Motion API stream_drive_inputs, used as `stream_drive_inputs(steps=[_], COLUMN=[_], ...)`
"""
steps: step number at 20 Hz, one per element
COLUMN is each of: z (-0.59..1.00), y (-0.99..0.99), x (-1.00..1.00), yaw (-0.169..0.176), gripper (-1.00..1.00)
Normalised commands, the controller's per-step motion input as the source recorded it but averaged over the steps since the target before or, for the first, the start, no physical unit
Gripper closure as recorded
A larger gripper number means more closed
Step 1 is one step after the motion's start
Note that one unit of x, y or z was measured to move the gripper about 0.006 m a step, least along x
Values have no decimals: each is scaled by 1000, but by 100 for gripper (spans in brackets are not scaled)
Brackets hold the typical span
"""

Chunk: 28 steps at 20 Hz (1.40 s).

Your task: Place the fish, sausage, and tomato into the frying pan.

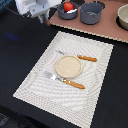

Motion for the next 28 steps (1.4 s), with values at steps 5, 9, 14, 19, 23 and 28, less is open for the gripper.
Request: stream_drive_inputs(steps=[5,9,14,19,23,28], z=[993,804,518,-93,-304,-222], y=[814,791,745,458,304,410], x=[852,819,842,430,156,52], yaw=[0,3,0,4,22,22], gripper=[100,100,100,100,100,100])
